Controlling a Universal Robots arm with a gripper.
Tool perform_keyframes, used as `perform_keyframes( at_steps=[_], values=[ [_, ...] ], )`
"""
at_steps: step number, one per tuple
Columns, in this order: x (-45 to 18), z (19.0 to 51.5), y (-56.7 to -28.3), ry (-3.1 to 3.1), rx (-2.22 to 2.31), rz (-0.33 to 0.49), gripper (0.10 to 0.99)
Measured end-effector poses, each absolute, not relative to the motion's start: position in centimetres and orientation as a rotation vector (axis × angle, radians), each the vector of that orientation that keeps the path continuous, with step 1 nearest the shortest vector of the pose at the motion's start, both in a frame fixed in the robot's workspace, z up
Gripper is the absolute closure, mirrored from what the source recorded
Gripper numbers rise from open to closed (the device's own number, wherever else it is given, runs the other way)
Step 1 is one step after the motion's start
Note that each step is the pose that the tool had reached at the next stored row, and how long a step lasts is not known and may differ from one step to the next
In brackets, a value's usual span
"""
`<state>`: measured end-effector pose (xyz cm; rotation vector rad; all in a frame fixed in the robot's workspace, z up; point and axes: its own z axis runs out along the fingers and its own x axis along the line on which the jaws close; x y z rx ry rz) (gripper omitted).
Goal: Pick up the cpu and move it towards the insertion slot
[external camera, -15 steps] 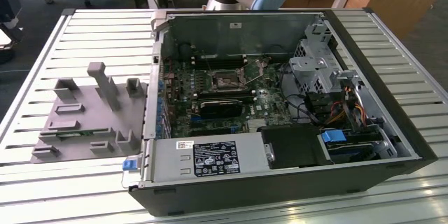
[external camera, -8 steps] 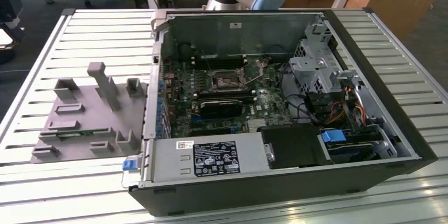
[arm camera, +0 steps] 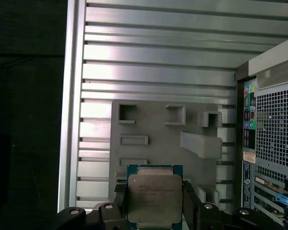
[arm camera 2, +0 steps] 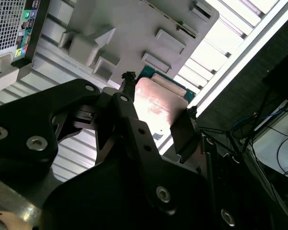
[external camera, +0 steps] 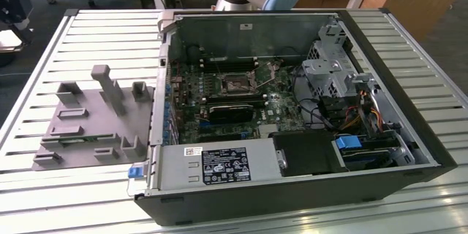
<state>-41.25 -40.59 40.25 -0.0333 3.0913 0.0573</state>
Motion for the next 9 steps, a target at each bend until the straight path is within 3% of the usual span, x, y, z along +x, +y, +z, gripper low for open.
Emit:
perform_keyframes(
  at_steps=[9],
  values=[
    [-39.3, 40.2, -40.6, 3.091, -0.033, 0.057, 0.545]
  ],
)
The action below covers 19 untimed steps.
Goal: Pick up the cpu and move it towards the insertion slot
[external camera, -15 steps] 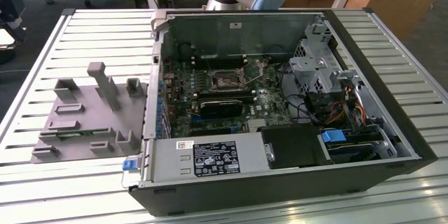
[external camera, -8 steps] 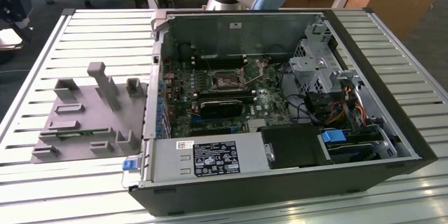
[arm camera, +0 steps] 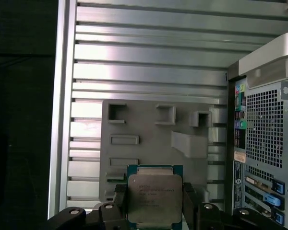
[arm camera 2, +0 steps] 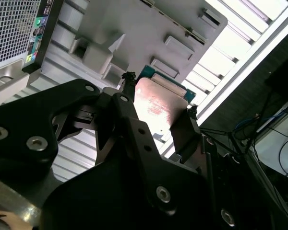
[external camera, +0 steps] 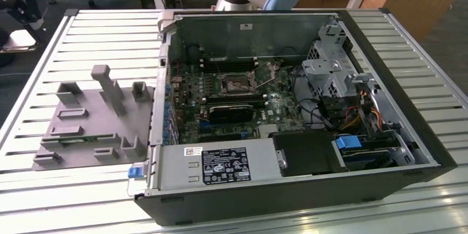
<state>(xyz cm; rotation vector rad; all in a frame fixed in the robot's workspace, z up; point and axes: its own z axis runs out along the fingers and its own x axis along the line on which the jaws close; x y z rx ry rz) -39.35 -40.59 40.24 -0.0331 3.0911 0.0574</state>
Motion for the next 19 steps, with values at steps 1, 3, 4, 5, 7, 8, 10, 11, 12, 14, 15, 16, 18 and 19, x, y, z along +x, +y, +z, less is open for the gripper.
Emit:
perform_keyframes(
  at_steps=[1, 3, 4, 5, 7, 8, 10, 11, 12, 14, 15, 16, 18, 19],
  values=[
    [-39.1, 40.2, -40.6, 3.091, -0.033, 0.057, 0.545],
    [-38.7, 40.2, -40.6, 3.091, -0.033, 0.057, 0.545],
    [-38.5, 40.2, -40.6, 3.091, -0.033, 0.057, 0.545],
    [-38.3, 40.2, -40.6, 3.091, -0.033, 0.057, 0.545],
    [-37.9, 40.2, -40.6, 3.091, -0.033, 0.057, 0.545],
    [-37.7, 40.2, -40.6, 3.091, -0.033, 0.057, 0.545],
    [-37.2, 40.3, -40.6, 3.091, -0.033, 0.057, 0.545],
    [-37.0, 40.2, -40.6, 3.091, -0.033, 0.057, 0.545],
    [-36.8, 40.2, -40.6, 3.091, -0.033, 0.057, 0.545],
    [-36.3, 40.2, -40.6, 3.091, -0.033, 0.057, 0.545],
    [-36.1, 40.2, -40.6, 3.091, -0.033, 0.057, 0.545],
    [-35.9, 40.2, -40.6, 3.091, -0.033, 0.057, 0.545],
    [-35.4, 40.2, -40.6, 3.091, -0.033, 0.057, 0.545],
    [-35.2, 40.3, -40.6, 3.091, -0.033, 0.057, 0.545]
  ],
)
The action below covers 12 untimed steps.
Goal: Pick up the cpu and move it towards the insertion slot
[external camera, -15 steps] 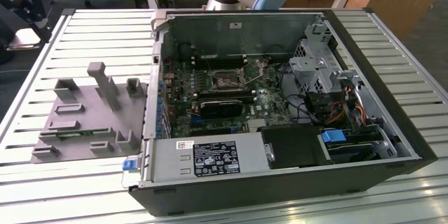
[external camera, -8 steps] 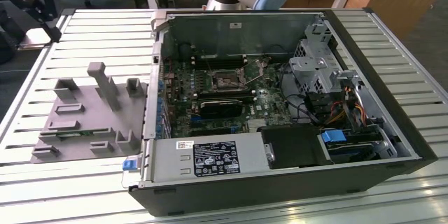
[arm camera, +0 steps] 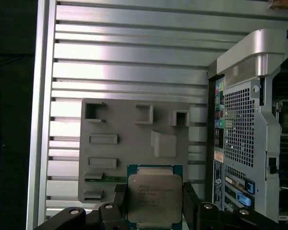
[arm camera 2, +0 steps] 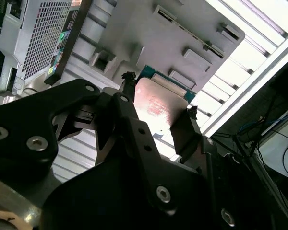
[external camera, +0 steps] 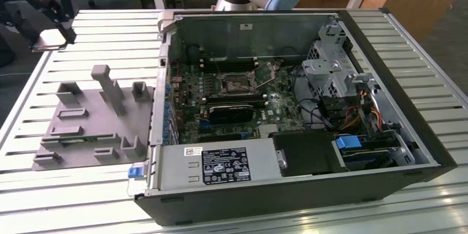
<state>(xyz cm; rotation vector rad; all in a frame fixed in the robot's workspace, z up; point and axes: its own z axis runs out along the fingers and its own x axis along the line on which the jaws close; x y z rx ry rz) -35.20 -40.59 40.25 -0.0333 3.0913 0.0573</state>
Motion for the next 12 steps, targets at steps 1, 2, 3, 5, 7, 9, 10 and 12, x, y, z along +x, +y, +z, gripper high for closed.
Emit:
perform_keyframes(
  at_steps=[1, 2, 3, 5, 7, 9, 10, 12],
  values=[
    [-35.0, 40.3, -40.6, 3.091, -0.033, 0.057, 0.545],
    [-34.8, 40.2, -40.6, 3.091, -0.033, 0.057, 0.545],
    [-34.5, 40.2, -40.6, 3.091, -0.033, 0.057, 0.545],
    [-34.1, 40.2, -40.6, 3.091, -0.033, 0.057, 0.545],
    [-33.6, 40.2, -40.6, 3.091, -0.033, 0.057, 0.545],
    [-33.2, 40.3, -40.6, 3.091, -0.033, 0.057, 0.545],
    [-33.0, 40.2, -40.6, 3.091, -0.033, 0.057, 0.545],
    [-32.5, 40.2, -40.6, 3.091, -0.033, 0.057, 0.545]
  ],
)
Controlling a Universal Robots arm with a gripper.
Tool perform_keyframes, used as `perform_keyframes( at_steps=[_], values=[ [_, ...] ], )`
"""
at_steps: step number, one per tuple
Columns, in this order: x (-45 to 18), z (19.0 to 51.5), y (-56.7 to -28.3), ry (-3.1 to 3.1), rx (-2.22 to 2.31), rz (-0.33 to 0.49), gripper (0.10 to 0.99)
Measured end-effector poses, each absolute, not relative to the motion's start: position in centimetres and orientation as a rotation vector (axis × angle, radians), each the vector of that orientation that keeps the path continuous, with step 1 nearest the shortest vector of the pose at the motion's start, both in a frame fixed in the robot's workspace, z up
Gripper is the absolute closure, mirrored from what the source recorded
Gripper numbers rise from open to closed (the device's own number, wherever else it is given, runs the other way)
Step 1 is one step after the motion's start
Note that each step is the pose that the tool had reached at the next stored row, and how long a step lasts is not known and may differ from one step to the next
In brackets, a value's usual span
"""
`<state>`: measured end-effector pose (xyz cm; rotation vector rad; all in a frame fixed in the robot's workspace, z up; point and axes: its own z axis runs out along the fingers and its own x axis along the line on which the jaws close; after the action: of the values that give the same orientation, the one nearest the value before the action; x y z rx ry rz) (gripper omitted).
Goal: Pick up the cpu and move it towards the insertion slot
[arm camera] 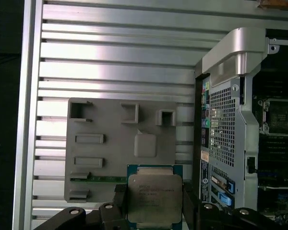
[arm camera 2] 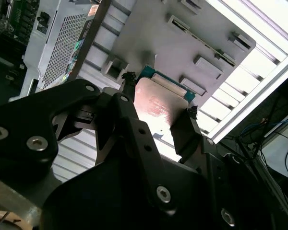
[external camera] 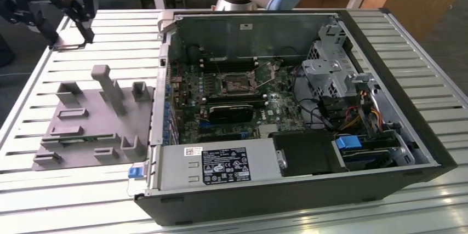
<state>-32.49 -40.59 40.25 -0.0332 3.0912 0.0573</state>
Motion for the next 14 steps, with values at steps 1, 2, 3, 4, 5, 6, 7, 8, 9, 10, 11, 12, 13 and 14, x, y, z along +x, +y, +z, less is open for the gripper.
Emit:
perform_keyframes(
  at_steps=[1, 2, 3, 4, 5, 6, 7, 8, 9, 10, 11, 12, 13, 14],
  values=[
    [-32.2, 40.2, -40.6, 3.091, -0.033, 0.057, 0.545],
    [-32.0, 40.2, -40.6, 3.091, -0.033, 0.057, 0.545],
    [-31.7, 40.2, -40.6, 3.091, -0.033, 0.057, 0.545],
    [-31.4, 40.2, -40.6, 3.091, -0.033, 0.057, 0.545],
    [-31.2, 40.3, -40.6, 3.091, -0.033, 0.057, 0.545],
    [-30.9, 40.3, -40.6, 3.091, -0.033, 0.057, 0.545],
    [-30.6, 40.3, -40.6, 3.091, -0.033, 0.057, 0.545],
    [-30.4, 40.2, -40.6, 3.091, -0.033, 0.057, 0.545],
    [-30.1, 40.2, -40.6, 3.091, -0.033, 0.057, 0.545],
    [-29.8, 40.2, -40.6, 3.091, -0.033, 0.057, 0.545],
    [-29.5, 40.2, -40.6, 3.091, -0.033, 0.057, 0.545],
    [-29.2, 40.2, -40.6, 3.091, -0.033, 0.057, 0.545],
    [-28.9, 40.3, -40.6, 3.091, -0.033, 0.057, 0.545],
    [-28.6, 40.3, -40.6, 3.091, -0.033, 0.057, 0.545]
  ],
)
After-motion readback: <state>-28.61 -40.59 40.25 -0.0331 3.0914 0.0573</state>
